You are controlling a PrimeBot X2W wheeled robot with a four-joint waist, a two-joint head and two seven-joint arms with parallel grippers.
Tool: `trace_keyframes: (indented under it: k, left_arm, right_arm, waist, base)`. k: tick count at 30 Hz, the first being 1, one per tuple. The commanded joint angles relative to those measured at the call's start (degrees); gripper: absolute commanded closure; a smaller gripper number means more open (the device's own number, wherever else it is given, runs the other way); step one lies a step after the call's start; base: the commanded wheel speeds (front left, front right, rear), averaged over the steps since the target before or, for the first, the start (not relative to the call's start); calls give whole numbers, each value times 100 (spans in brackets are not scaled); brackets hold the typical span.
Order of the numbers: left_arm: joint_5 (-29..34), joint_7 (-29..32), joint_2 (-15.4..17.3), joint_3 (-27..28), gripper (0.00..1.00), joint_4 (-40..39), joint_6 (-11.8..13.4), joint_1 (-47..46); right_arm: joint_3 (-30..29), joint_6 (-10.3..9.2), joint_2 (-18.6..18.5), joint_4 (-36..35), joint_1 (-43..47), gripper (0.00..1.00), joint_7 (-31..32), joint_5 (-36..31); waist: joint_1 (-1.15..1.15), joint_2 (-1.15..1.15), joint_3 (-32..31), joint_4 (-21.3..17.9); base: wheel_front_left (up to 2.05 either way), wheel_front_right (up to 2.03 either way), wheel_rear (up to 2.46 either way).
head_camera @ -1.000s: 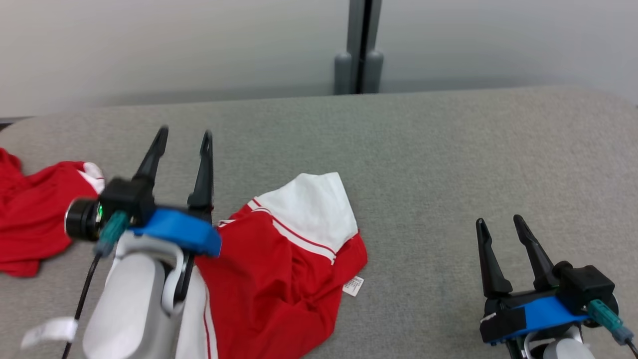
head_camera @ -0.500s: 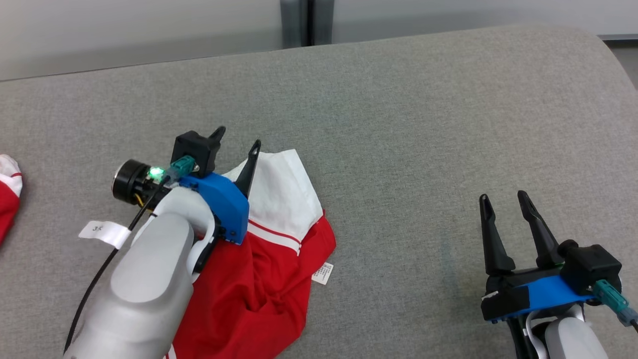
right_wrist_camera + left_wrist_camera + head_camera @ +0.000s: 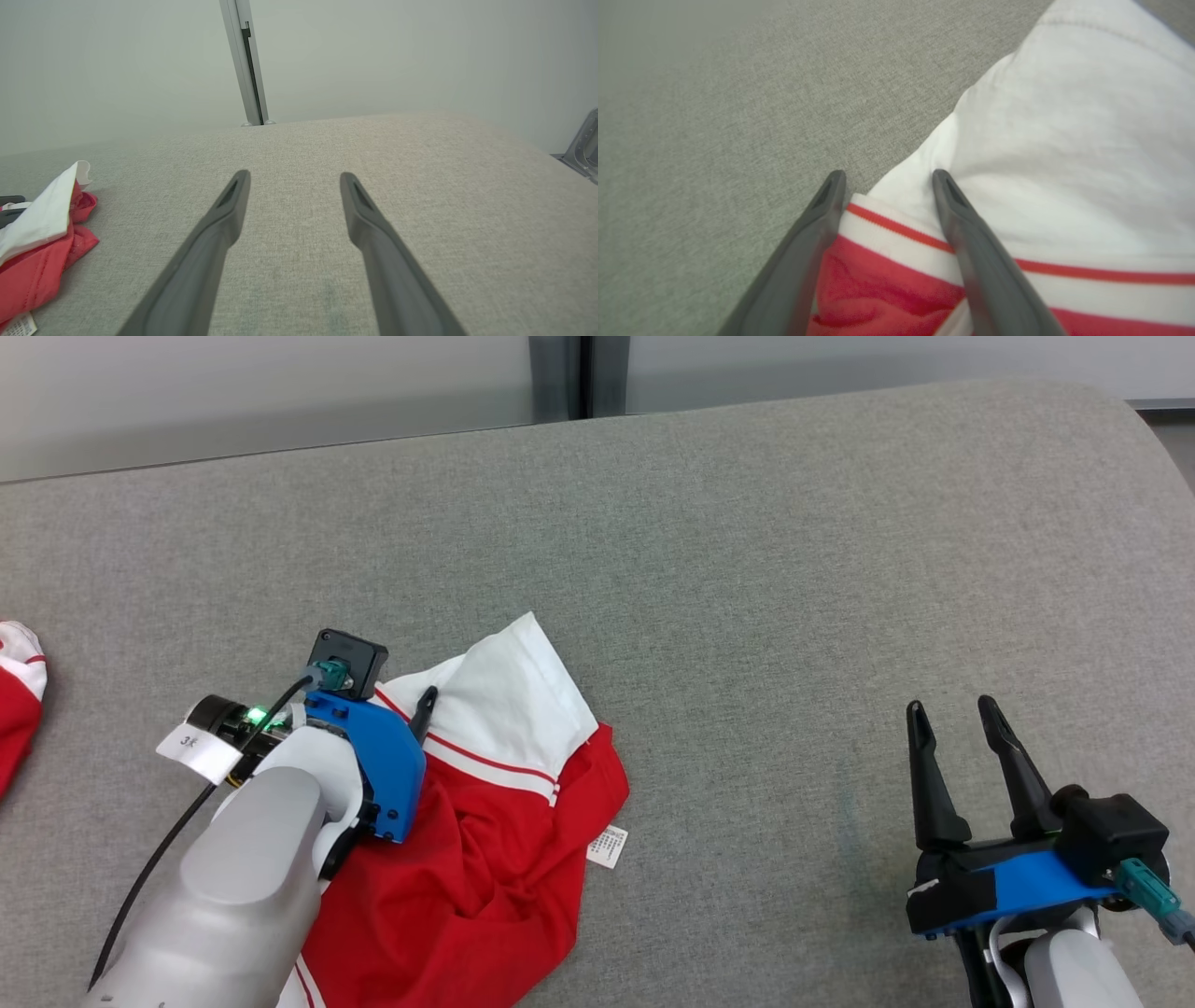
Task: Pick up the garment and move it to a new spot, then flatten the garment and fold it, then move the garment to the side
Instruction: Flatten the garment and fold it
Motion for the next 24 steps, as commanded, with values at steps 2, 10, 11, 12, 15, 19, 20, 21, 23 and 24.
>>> trace_keyframes:
  k: [2, 10, 11, 12, 15, 19, 20, 21, 23, 24]
  left_arm:
    - [-67, 123, 59, -114, 0, 177, -5, -25]
    - [-414, 736, -61, -439, 94, 471, -6, 60]
    - [-442, 788, -63, -482, 94, 476, -6, 62]
    - [-462, 783, -42, -512, 100, 459, -6, 39]
    - [-538, 751, -6, -609, 100, 412, -3, -23]
    - [-648, 525, -2, -651, 100, 289, -3, -169]
    - [-653, 438, 4, -650, 100, 267, -3, -220]
    - [-650, 310, 9, -658, 100, 231, -3, -284]
    - [-667, 177, 12, -622, 100, 199, -3, -350]
    - [-690, 47, -1, -596, 100, 158, -3, -388]
  right_arm:
    - [11, 3, -6, 29, -72, 0, -30, -15]
    - [23, 3, -6, 99, -14, 0, -32, -33]
    - [19, 3, -6, 104, -7, 0, -32, -39]
    - [19, 3, -6, 114, -1, 0, -32, -46]
    - [33, 3, -6, 138, 8, 0, -28, -53]
    - [49, 3, -7, 173, 35, 0, -27, -55]
    - [52, 3, -6, 183, 47, 0, -28, -53]
    - [45, 3, -7, 201, 58, 0, -28, -55]
    - [43, 3, -6, 206, 61, 0, -28, -52]
    - [31, 3, -6, 210, 75, 0, -29, -48]
  waist:
    - [0, 0, -20, 7]
    - [0, 0, -112, 1]
    - [0, 0, -133, 2]
    - [0, 0, -158, 3]
    - [0, 0, -249, 10]
    - [0, 0, -389, 25]
    - [0, 0, -432, 29]
    - [0, 0, -477, 36]
    - [0, 0, -515, 40]
    - [0, 0, -571, 51]
  base:
    - [0, 0, 0]
    - [0, 0, 0]
    - [0, 0, 0]
    - [0, 0, 0]
    - [0, 0, 0]
    - [0, 0, 0]
    - [0, 0, 0]
    - [0, 0, 0]
    - [0, 0, 0]
    - [0, 0, 0]
